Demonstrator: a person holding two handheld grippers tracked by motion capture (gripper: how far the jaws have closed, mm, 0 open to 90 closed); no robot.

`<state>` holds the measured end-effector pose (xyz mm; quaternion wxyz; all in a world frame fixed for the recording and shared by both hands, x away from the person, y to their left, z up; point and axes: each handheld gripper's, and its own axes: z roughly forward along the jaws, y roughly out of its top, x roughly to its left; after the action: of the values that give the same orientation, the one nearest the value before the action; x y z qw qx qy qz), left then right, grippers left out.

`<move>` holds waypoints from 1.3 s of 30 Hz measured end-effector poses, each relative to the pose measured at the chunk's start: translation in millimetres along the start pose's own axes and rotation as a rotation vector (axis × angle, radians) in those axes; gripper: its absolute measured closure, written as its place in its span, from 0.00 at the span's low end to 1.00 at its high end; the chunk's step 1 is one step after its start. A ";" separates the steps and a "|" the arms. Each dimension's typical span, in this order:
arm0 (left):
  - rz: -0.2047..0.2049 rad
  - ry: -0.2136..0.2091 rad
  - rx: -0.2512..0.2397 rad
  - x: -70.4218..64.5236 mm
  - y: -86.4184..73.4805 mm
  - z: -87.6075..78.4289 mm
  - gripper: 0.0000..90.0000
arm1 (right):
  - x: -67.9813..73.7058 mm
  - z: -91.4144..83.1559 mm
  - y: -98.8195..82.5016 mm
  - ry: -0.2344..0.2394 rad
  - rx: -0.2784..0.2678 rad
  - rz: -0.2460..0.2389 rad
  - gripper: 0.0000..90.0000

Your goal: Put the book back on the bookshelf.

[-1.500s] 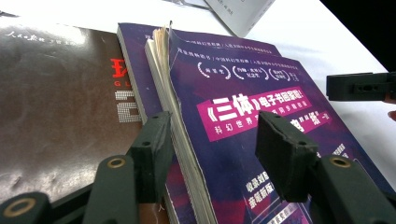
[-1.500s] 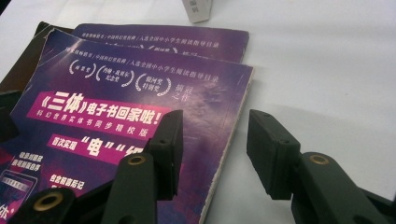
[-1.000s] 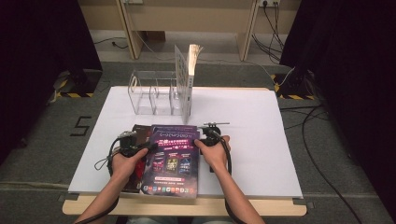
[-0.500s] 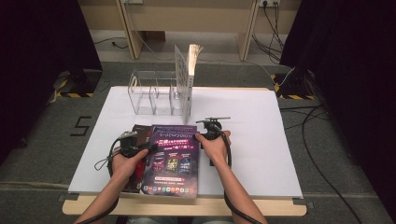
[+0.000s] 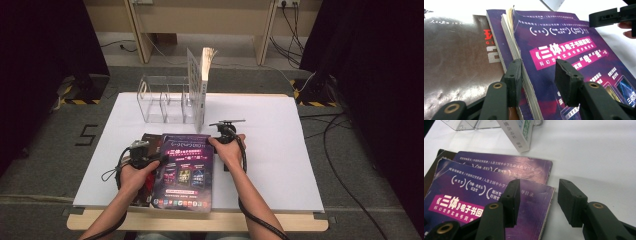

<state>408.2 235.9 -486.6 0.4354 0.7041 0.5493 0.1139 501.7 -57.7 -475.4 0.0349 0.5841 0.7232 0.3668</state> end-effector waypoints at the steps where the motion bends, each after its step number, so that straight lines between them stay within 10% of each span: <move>1: 0.004 0.000 0.007 0.2 -0.1 -0.1 0.64 | -0.1 1.1 0.2 0.002 0.003 0.003 0.59; 39: 0.024 0.000 0.058 -11.0 1.1 3.4 0.63 | -20.3 -1.2 -6.1 0.096 -0.025 0.094 0.61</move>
<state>407.0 224.7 -484.3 0.4133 0.7231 0.5438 0.1030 502.5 -76.3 -485.7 -0.0100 0.5986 0.6913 0.4046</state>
